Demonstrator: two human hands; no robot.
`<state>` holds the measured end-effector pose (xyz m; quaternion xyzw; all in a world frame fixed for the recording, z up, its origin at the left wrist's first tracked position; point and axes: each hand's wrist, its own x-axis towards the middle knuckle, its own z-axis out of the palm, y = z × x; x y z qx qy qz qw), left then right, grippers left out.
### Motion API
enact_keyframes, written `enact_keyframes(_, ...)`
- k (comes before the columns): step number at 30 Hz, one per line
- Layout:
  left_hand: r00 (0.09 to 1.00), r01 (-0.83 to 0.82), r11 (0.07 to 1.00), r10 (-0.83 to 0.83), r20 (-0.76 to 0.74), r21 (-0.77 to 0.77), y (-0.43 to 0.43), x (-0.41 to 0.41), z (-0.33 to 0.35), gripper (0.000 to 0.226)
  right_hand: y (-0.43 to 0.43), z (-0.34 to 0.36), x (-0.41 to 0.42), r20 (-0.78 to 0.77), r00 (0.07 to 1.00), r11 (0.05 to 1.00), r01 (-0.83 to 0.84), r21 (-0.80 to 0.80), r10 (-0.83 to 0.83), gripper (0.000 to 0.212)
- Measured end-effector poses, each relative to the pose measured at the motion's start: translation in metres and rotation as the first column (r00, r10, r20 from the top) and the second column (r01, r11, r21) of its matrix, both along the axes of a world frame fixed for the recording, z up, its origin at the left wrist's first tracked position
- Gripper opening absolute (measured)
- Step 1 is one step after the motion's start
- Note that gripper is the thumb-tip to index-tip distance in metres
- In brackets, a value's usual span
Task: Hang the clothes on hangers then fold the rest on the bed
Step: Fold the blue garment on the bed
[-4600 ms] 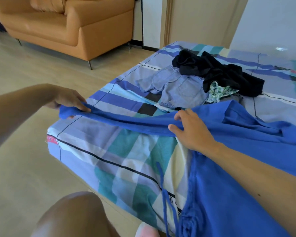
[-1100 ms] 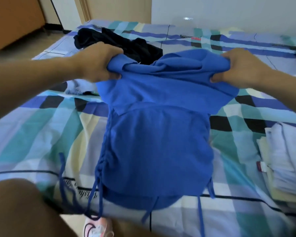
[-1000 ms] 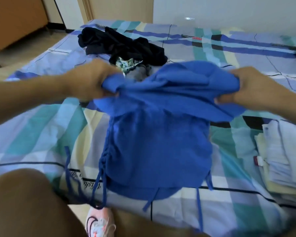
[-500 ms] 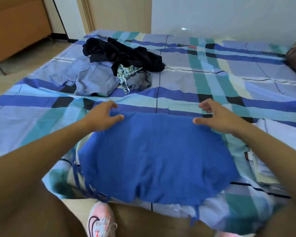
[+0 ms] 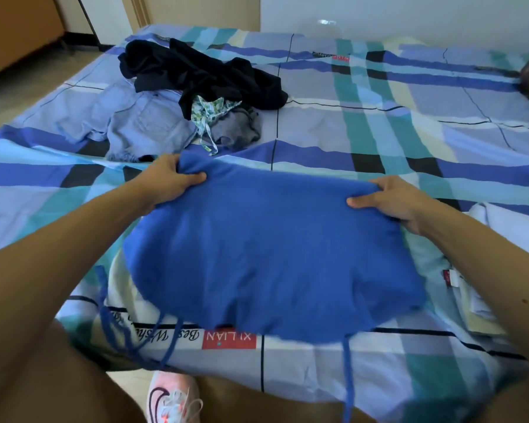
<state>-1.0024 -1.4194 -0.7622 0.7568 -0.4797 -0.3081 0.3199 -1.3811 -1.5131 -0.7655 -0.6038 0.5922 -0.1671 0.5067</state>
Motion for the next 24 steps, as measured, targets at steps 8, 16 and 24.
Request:
enact_keyframes(8, 0.801, 0.427, 0.893, -0.302, 0.517, -0.141, -0.006, -0.081, -0.012, 0.079, -0.007, 0.01, -0.013, 0.053, 0.99, 0.954, -0.139, 0.267, 0.129, 0.043)
enact_keyframes(16, 0.495, 0.614, 0.739, -0.634, 0.594, 0.277, 0.039, -0.156, -0.069, 0.099, 0.007, 0.007, -0.024, 0.2, 0.969, 0.913, -0.209, 0.351, 0.145, 0.06)
enact_keyframes(24, 0.875, 0.484, 0.872, -0.481, -0.055, 0.079, 0.029, -0.141, 0.002, 0.059, 0.032, 0.014, 0.0, 0.236, 0.971, 0.954, -0.033, 0.298, -0.04, 0.072)
